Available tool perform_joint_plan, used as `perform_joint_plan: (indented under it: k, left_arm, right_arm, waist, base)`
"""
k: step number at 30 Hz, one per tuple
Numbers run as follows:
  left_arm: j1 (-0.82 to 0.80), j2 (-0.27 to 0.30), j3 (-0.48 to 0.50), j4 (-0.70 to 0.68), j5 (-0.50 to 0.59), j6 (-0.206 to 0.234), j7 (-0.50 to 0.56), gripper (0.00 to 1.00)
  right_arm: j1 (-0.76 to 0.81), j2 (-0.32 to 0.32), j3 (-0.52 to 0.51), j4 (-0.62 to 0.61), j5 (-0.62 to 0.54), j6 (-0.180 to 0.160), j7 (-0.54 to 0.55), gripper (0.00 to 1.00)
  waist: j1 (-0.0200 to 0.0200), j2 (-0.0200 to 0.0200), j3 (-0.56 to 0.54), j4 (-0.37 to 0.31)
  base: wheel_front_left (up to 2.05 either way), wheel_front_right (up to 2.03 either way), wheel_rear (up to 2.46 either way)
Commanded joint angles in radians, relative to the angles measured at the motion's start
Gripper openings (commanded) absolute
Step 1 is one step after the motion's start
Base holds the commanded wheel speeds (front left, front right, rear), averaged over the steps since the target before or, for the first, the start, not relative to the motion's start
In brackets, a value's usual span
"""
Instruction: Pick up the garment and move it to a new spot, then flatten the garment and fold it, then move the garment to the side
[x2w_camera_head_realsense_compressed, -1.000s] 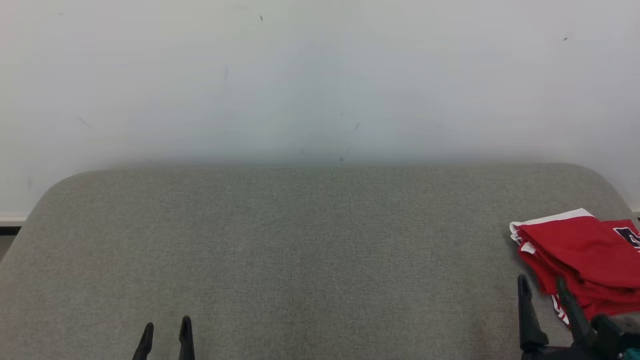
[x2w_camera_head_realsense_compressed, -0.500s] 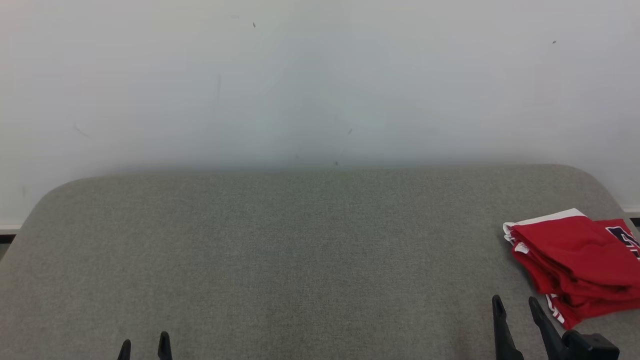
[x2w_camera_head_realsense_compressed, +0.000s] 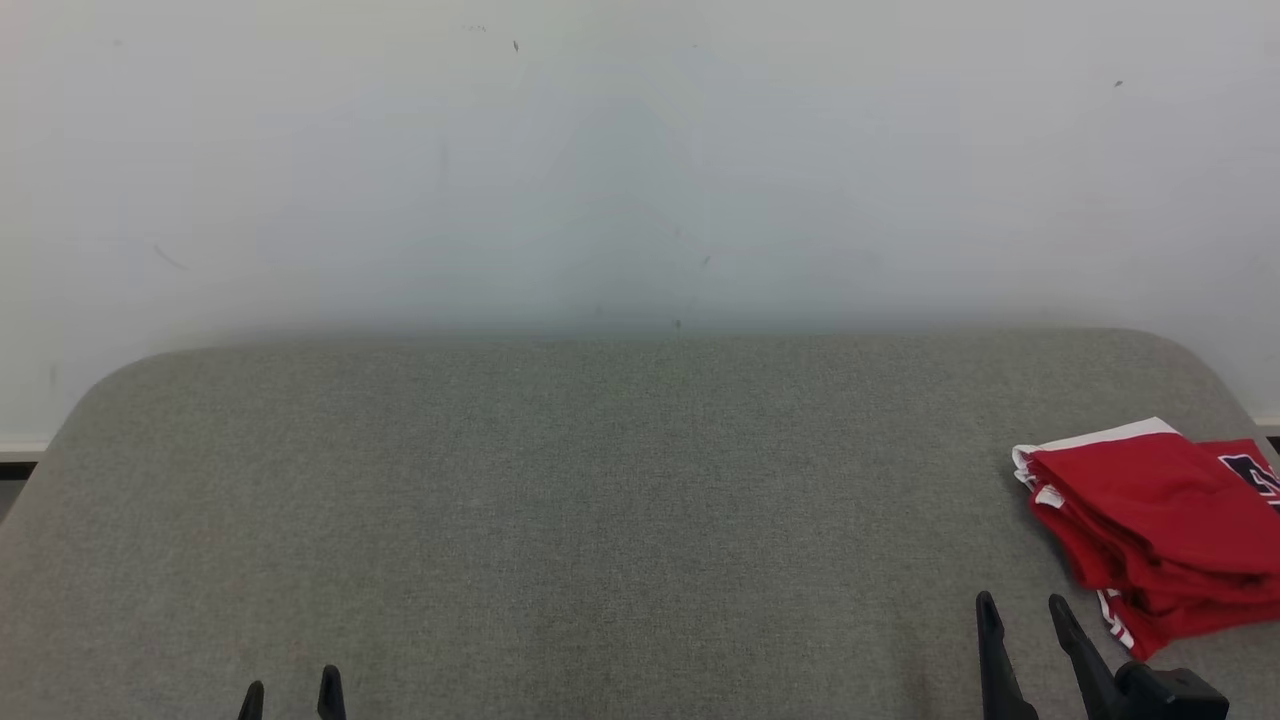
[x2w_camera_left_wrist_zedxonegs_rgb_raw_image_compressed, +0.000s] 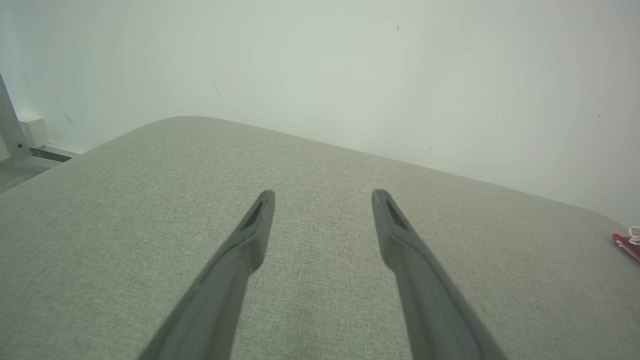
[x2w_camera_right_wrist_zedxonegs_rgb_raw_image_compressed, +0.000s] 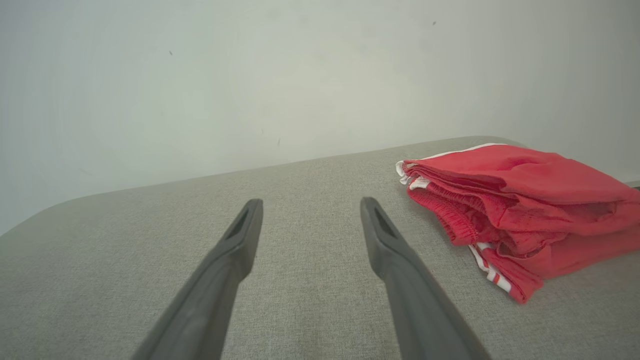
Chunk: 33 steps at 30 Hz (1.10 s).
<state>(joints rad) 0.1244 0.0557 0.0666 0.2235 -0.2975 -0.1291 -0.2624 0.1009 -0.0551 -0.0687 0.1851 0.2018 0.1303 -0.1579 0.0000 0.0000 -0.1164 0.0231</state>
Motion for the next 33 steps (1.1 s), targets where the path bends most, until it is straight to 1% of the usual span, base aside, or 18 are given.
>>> perform_joint_plan:
  k: [1,7,8,13,33]
  left_arm:
    - [0.009,-0.002,0.003,0.003,0.007,0.0,-0.003,1.0]
    - [0.007,-0.004,0.006,0.008,0.005,-0.001,-0.003,1.0]
    - [0.008,-0.004,0.007,0.008,0.005,-0.001,-0.003,0.0]
    - [0.002,-0.005,0.003,0.05,-0.011,0.0,0.008,0.0]
    - [-0.084,-0.005,-0.003,0.064,-0.347,0.0,0.107,0.0]
  right_arm:
    - [-0.005,0.003,0.002,0.002,-0.002,0.0,-0.002,1.0]
    - [-0.003,0.004,0.002,0.008,0.005,0.0,-0.006,1.0]
    - [-0.002,0.005,0.001,0.008,0.005,0.0,-0.007,0.0]
    - [0.016,0.004,-0.001,0.052,0.008,0.0,0.003,0.0]
    - [-0.029,0.004,-0.029,0.036,0.37,0.0,0.068,0.0]
  waist:
    - [0.0,0.0,0.001,0.0]
    - [0.0,0.0,0.001,0.001]
    - [0.0,0.0,0.0,0.001]
    - [0.0,0.0,0.001,0.001]
    - [0.0,0.0,0.02,-0.003]
  base:
    - [0.0,0.0,0.0]
    - [0.0,0.0,0.0]
    - [0.0,0.0,0.0]
    - [0.0,0.0,0.0]
    - [0.0,0.0,0.0]
